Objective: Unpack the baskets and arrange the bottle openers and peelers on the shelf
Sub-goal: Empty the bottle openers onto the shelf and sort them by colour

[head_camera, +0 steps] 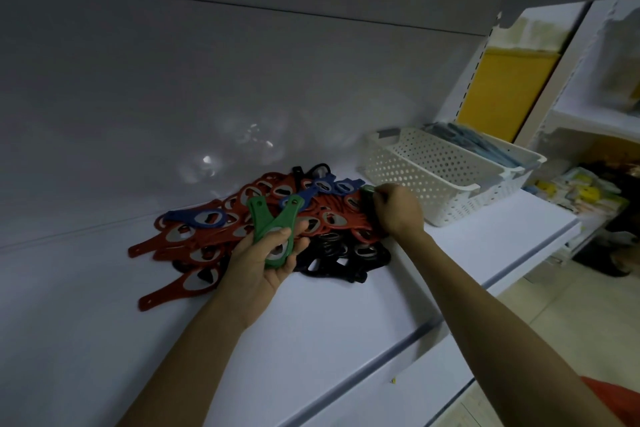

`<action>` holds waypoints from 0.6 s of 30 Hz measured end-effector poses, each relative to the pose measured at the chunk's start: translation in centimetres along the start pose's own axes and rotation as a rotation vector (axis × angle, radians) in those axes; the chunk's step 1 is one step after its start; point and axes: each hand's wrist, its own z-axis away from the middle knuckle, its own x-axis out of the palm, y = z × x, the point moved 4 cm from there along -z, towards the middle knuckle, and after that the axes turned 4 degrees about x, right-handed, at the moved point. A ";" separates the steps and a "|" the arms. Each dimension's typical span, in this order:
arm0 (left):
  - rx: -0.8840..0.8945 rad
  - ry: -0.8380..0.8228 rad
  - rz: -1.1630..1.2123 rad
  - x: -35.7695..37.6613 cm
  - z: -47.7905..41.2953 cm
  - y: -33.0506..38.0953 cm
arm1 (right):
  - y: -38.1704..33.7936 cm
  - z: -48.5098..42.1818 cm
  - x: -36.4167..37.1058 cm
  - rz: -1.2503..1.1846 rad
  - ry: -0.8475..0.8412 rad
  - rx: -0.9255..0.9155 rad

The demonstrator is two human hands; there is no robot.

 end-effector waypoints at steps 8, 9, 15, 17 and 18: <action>0.024 0.028 0.107 0.1 -0.1 -0.4 | -7.8 8.2 -2.4 -0.200 0.328 -0.315; 0.030 0.018 0.113 0.2 -0.1 -0.4 | -9.2 9.9 -2.2 -0.146 0.324 -0.425; 0.044 -0.038 0.014 0.3 0.2 -0.1 | -12.2 12.8 -0.1 -0.285 -0.197 -0.559; 0.034 -0.011 0.054 0.2 0.1 -0.1 | -11.6 11.6 -0.4 -0.475 -0.363 -0.441; 0.013 -0.001 0.069 0.2 0.1 -0.2 | -11.0 10.8 -0.6 -0.576 -0.388 -0.372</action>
